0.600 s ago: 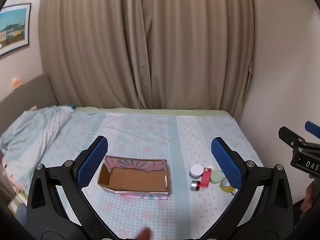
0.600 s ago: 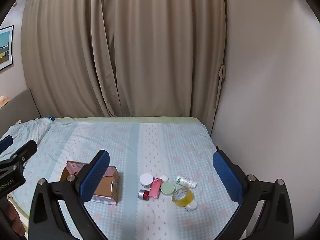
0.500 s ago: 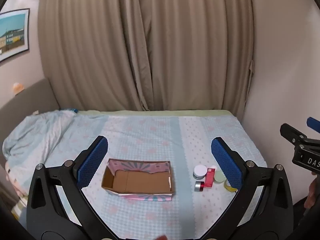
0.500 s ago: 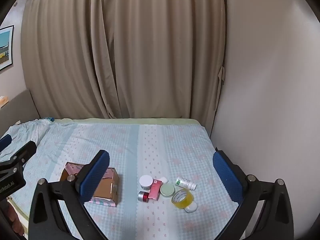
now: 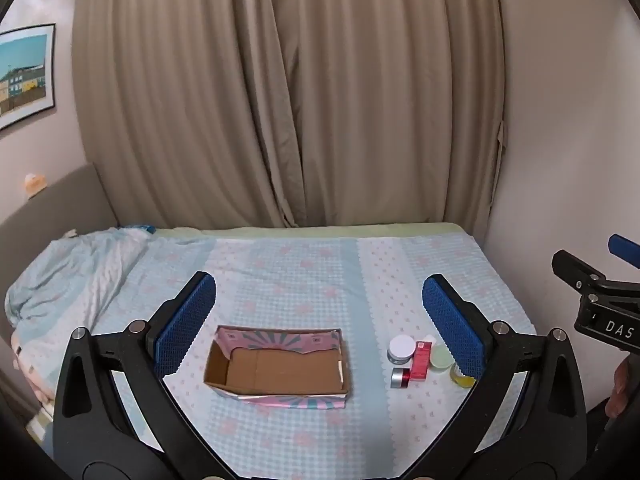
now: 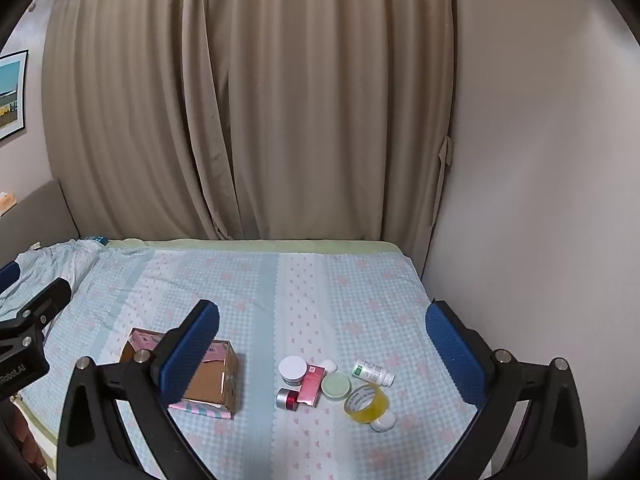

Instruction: Organize rigid objects

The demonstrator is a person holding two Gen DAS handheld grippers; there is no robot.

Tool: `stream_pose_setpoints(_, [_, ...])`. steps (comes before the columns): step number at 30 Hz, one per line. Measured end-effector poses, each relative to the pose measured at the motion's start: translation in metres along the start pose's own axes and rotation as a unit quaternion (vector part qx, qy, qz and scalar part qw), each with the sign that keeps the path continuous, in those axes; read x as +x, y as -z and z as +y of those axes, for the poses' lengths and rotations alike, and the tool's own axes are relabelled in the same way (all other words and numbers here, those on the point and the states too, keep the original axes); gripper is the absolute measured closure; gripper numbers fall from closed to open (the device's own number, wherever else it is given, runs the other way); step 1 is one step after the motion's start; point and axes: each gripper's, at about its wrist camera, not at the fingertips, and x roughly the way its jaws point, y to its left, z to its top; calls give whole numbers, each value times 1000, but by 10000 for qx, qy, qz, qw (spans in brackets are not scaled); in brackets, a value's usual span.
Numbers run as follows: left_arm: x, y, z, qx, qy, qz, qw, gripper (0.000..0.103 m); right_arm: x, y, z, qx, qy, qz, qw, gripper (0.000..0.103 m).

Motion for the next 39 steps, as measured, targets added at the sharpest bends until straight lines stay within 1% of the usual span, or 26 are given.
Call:
stream_pose_setpoints(5, [-3, -1, 7, -49, 34, 74, 10000, 1, -4, -2, 2, -6, 41, 19, 10000, 0])
stream_pose_setpoints(21, [4, -2, 8, -160, -19, 176, 9997, 1, -16, 2, 13, -133, -1, 17, 9999, 0])
stream_pose_setpoints(39, [8, -3, 6, -134, 43, 188, 9997, 1, -12, -5, 14, -130, -21, 79, 9999, 0])
